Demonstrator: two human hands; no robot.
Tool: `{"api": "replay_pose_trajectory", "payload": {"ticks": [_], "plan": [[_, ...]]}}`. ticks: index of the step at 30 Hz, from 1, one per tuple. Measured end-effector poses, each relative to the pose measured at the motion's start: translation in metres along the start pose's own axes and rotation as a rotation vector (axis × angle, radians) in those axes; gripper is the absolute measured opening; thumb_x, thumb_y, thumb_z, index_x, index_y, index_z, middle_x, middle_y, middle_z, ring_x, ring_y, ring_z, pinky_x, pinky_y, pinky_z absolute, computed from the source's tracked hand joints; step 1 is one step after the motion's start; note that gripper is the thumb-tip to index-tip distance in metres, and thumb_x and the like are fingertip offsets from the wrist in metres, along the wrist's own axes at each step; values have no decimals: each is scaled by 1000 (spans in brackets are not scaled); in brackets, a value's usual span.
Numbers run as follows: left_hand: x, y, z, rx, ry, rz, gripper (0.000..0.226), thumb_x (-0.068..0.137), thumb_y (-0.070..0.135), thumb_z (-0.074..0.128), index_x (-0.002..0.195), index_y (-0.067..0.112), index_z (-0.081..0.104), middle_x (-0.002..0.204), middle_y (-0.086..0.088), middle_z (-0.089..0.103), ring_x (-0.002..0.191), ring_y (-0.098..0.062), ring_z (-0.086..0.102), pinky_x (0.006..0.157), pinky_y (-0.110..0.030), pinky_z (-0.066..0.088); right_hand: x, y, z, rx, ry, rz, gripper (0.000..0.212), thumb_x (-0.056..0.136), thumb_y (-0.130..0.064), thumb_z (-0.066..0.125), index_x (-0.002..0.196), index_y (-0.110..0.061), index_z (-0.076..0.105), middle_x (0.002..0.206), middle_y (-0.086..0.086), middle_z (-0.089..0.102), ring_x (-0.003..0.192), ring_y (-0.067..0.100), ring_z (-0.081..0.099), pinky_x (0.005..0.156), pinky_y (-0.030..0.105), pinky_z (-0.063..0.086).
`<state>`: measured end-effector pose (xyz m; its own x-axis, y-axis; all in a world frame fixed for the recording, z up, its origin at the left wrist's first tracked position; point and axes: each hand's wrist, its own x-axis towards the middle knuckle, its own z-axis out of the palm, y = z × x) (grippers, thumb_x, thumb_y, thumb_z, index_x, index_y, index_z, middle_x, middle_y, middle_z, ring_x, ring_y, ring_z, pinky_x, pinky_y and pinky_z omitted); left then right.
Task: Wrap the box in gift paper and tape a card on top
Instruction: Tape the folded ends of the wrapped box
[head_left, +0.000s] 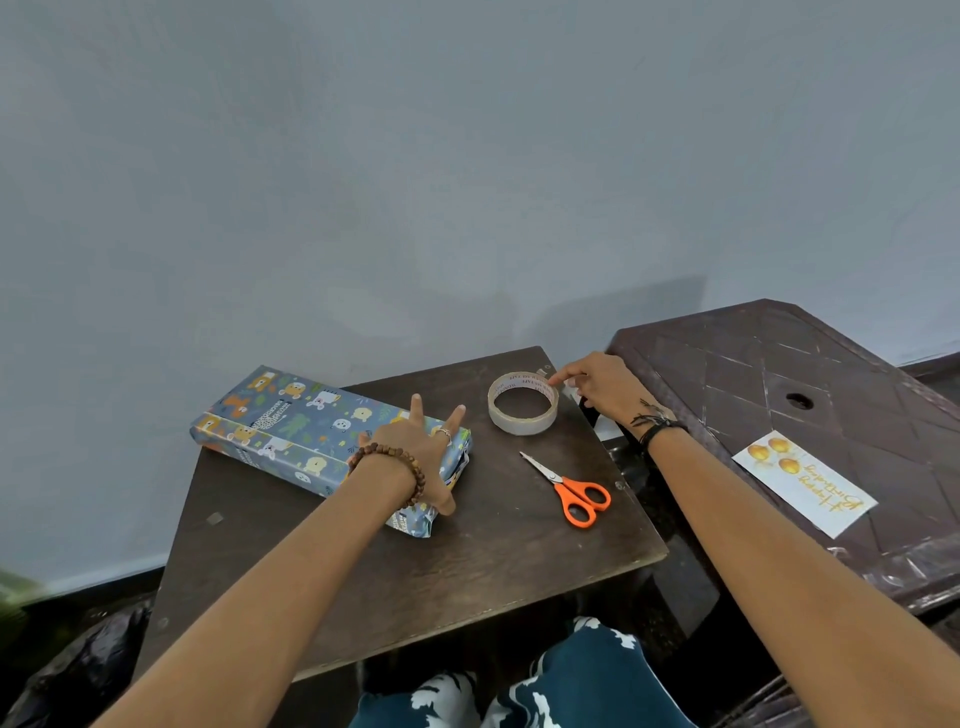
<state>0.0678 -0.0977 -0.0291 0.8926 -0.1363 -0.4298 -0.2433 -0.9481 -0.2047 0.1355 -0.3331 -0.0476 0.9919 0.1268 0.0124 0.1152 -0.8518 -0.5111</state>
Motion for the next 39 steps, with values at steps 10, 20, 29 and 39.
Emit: {"api": "replay_pose_trajectory", "payload": {"ticks": [10,20,29,39], "plan": [[-4,-4,-12,-28,-26,39,104,75,45,67,147,39,-8,155,-17,-11,128,-36,42,94,-36,44,-72,-40,26,973,397,278,25,90,9,44,103,-9,55,79,11,65,60,8,62,56,14,53],[-4,-2,-15,11,-41,29,99,78,48,64,146,40,-7,156,-15,-9,129,-38,39,96,-38,43,-140,-131,118,1076,473,322,30,94,0,47,115,-20,45,83,-5,62,78,8,67,73,23,56],[-3,-2,-15,25,-61,30,98,78,48,63,146,39,-7,156,-16,-8,133,-41,32,102,-42,39,-155,-137,135,850,440,310,34,94,-3,49,122,-19,38,78,-12,58,76,5,65,74,27,56],[-2,-2,-12,33,-44,26,97,79,50,62,146,40,-6,156,-14,-8,131,-41,35,98,-41,41,-155,-146,138,815,470,279,33,94,-9,52,121,-19,38,81,-9,62,72,4,61,66,13,47]]}}
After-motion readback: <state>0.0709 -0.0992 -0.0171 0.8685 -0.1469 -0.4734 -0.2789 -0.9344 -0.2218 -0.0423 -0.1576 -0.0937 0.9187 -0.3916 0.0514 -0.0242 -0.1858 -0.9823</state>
